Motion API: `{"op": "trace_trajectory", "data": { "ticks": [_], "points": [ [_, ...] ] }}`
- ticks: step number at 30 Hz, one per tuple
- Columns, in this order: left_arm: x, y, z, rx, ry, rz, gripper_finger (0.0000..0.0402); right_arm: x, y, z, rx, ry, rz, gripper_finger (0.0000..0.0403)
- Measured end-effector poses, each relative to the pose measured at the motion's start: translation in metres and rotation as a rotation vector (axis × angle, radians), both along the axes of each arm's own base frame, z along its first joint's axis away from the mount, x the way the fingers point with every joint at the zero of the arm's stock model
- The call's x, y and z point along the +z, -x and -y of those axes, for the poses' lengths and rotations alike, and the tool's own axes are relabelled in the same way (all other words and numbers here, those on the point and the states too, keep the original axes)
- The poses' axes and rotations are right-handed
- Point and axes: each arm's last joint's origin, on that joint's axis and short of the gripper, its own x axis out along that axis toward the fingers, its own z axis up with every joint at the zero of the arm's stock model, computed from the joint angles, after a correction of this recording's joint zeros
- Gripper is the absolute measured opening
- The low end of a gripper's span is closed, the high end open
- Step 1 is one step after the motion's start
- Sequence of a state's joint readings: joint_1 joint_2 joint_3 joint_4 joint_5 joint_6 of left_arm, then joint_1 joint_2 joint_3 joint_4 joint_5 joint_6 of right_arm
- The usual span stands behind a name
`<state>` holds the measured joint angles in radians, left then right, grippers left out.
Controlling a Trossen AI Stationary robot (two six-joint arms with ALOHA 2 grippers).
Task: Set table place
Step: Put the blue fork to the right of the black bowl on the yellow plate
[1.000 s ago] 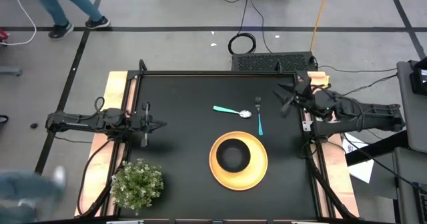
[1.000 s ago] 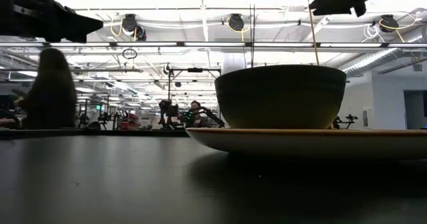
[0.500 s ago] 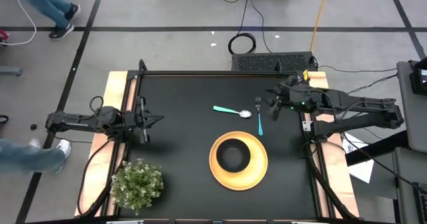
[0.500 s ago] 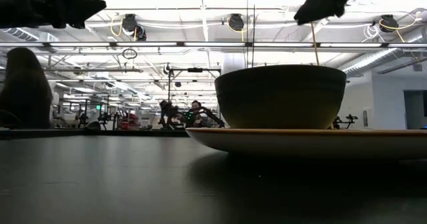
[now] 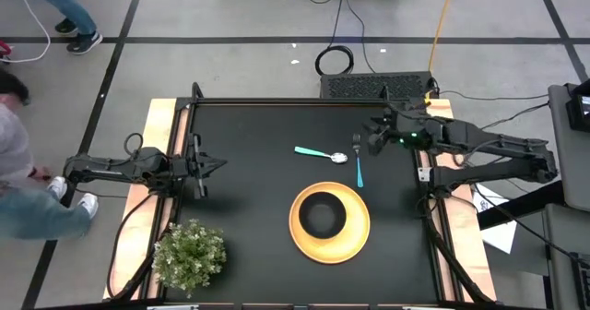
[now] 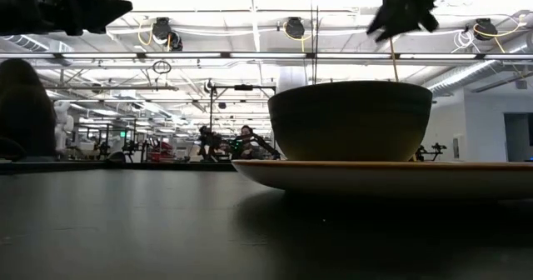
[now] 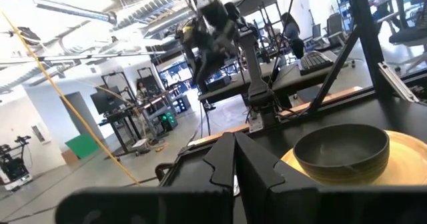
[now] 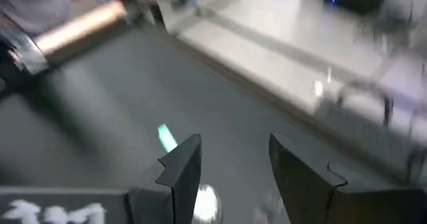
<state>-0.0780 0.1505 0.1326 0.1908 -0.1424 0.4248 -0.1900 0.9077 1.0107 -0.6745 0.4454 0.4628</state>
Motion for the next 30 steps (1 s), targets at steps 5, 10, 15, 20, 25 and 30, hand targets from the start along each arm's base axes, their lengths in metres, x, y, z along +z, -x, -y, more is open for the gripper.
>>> {"op": "trace_trajectory", "data": {
  "ticks": [5, 10, 15, 20, 25, 30],
  "points": [
    [-0.001, 0.0, 0.0, -0.002, 0.007, -0.007, 0.0019, -0.024, -0.002, 0.015, -0.108, -0.12, -0.189, 0.0169],
    [-0.001, 0.0, 0.0, -0.002, 0.01, -0.007, 0.0019, -0.038, -0.01, 0.028, -0.145, -0.19, -0.266, 0.0169],
    [-0.001, 0.0, 0.0, -0.004, 0.019, -0.006, 0.0019, -0.055, -0.014, 0.039, -0.24, -0.297, -0.359, 0.0169],
    [-0.001, 0.0, 0.0, -0.008, 0.039, -0.008, 0.0019, -0.067, -0.019, 0.043, -0.275, -0.386, -0.41, 0.0169],
    [-0.003, 0.0, 0.0, -0.008, 0.038, -0.029, 0.0019, -0.069, -0.028, 0.041, -0.226, -0.521, -0.314, 0.0169],
    [-0.003, 0.0, 0.0, -0.009, 0.037, -0.03, 0.0019, -0.066, -0.037, 0.039, -0.186, -0.544, -0.218, 0.0169]
  ]
}}
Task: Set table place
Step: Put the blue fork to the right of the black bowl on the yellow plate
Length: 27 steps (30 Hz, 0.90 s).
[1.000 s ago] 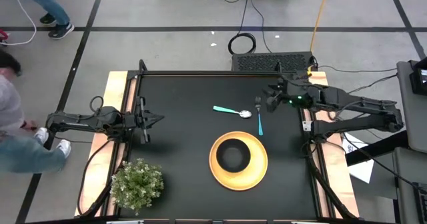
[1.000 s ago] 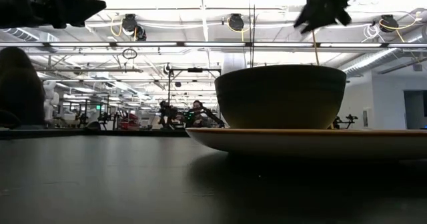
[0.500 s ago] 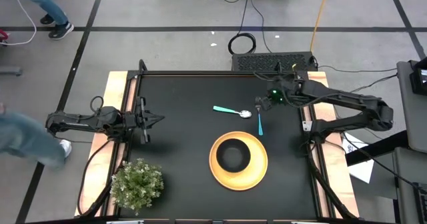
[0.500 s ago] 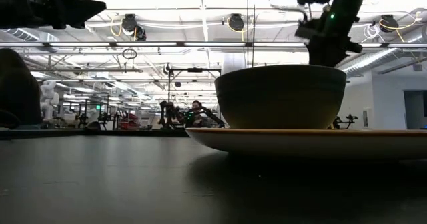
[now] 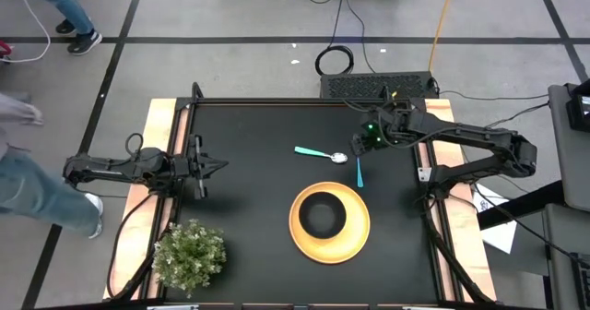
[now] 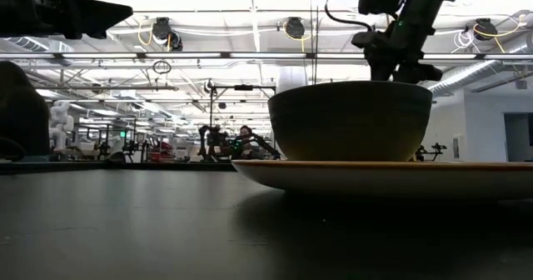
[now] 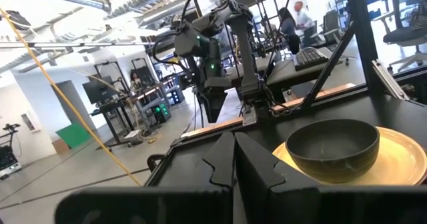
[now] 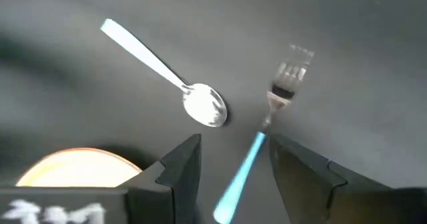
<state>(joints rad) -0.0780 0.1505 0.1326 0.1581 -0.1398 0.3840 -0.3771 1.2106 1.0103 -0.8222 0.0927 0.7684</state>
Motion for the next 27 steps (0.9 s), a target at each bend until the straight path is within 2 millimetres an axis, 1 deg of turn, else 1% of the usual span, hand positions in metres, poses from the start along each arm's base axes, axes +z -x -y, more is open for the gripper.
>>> {"op": "trace_trajectory", "data": {
  "ticks": [4, 9, 13, 16, 19, 21, 27],
  "points": [
    [0.0, 0.0, 0.0, -0.001, 0.0, 0.0, 0.0019, -0.001, 0.001, 0.0, -0.004, 0.0, -0.017, 0.0169],
    [0.0, 0.0, 0.0, -0.001, 0.0, 0.002, 0.0019, -0.003, 0.007, -0.003, -0.117, -0.068, -0.049, 0.0169],
    [0.0, 0.0, 0.0, -0.001, -0.001, 0.002, 0.0019, -0.01, 0.005, -0.007, -0.139, -0.097, -0.094, 0.0169],
    [0.0, 0.0, 0.0, -0.001, -0.001, 0.002, 0.0019, -0.02, -0.001, -0.008, -0.141, -0.105, -0.102, 0.0169],
    [0.0, 0.0, 0.0, -0.001, -0.001, 0.003, 0.0019, -0.039, -0.005, -0.01, -0.132, -0.121, -0.159, 0.0169],
    [0.0, 0.0, 0.0, -0.001, -0.001, 0.003, 0.0019, -0.048, -0.005, -0.01, -0.132, -0.135, -0.201, 0.0169],
    [0.0, 0.0, 0.0, -0.002, -0.001, 0.003, 0.0019, -0.06, -0.006, -0.012, -0.156, -0.157, -0.251, 0.0169]
  ]
}}
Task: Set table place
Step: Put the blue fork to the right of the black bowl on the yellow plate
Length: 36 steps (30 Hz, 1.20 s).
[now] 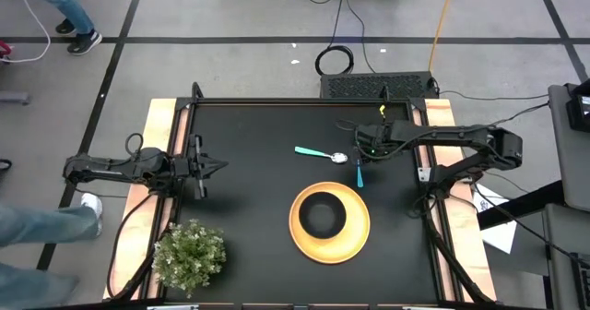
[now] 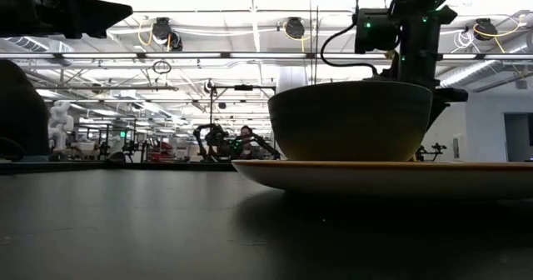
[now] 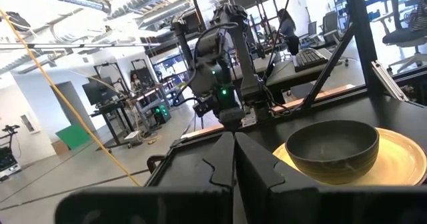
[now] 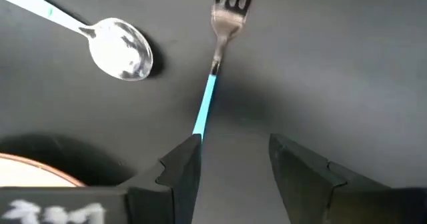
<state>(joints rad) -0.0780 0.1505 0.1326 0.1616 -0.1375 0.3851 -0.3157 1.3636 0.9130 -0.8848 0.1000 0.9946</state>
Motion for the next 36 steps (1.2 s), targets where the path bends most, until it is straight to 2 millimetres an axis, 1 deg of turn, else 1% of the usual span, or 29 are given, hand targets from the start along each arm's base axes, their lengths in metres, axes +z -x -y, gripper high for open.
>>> {"op": "trace_trajectory", "data": {
  "ticks": [8, 15, 23, 36],
  "points": [
    [0.0, 0.0, 0.0, -0.001, -0.001, 0.0, 0.0019, -0.012, -0.005, -0.006, -0.051, -0.013, 0.073, 0.0169],
    [0.0, 0.0, 0.0, -0.001, 0.0, 0.0, 0.0019, -0.024, 0.001, -0.008, -0.101, -0.033, 0.065, 0.0169],
    [0.0, 0.0, 0.0, -0.001, 0.0, 0.0, 0.0019, -0.034, -0.005, -0.009, -0.096, -0.051, 0.108, 0.0169],
    [0.0, 0.0, 0.0, -0.006, 0.001, 0.001, 0.0019, -0.056, -0.015, -0.016, -0.062, -0.093, 0.041, 0.0169]
  ]
}}
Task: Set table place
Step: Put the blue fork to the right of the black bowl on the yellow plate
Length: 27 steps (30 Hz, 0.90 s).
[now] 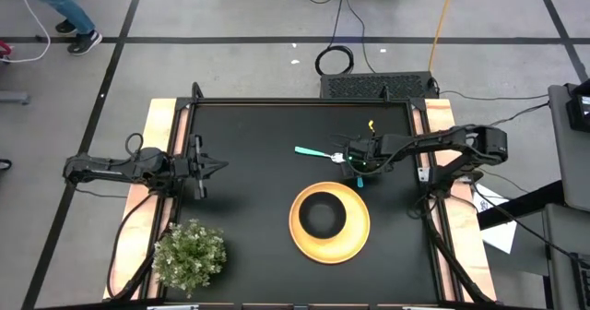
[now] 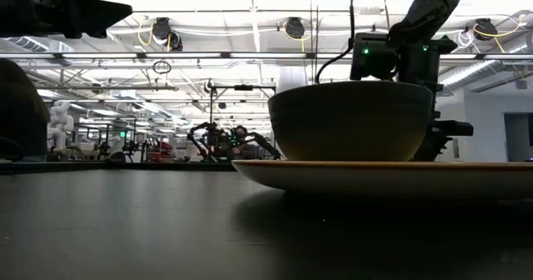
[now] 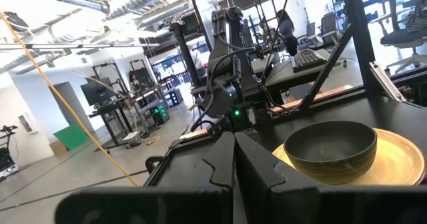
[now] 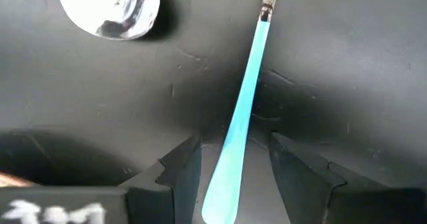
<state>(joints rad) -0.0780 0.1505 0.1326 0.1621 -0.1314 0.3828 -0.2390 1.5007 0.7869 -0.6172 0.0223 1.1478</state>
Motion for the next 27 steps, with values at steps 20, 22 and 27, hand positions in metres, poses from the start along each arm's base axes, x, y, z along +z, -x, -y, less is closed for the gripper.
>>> {"op": "trace_trajectory", "data": {
  "ticks": [20, 22, 27],
  "points": [
    [-0.0001, 0.0, 0.0, -0.001, 0.001, -0.001, 0.0019, -0.0059, -0.0016, 0.0045, 0.007, 0.002, -0.021, 0.014],
    [-0.0001, 0.0, 0.0, -0.001, 0.001, -0.001, 0.0019, -0.0063, -0.0011, 0.0044, 0.011, 0.005, -0.026, 0.0123],
    [-0.0001, 0.0, 0.0, -0.001, 0.001, -0.001, 0.0019, -0.0066, -0.0009, 0.0045, 0.019, 0.013, -0.029, 0.0086]
  ]
}}
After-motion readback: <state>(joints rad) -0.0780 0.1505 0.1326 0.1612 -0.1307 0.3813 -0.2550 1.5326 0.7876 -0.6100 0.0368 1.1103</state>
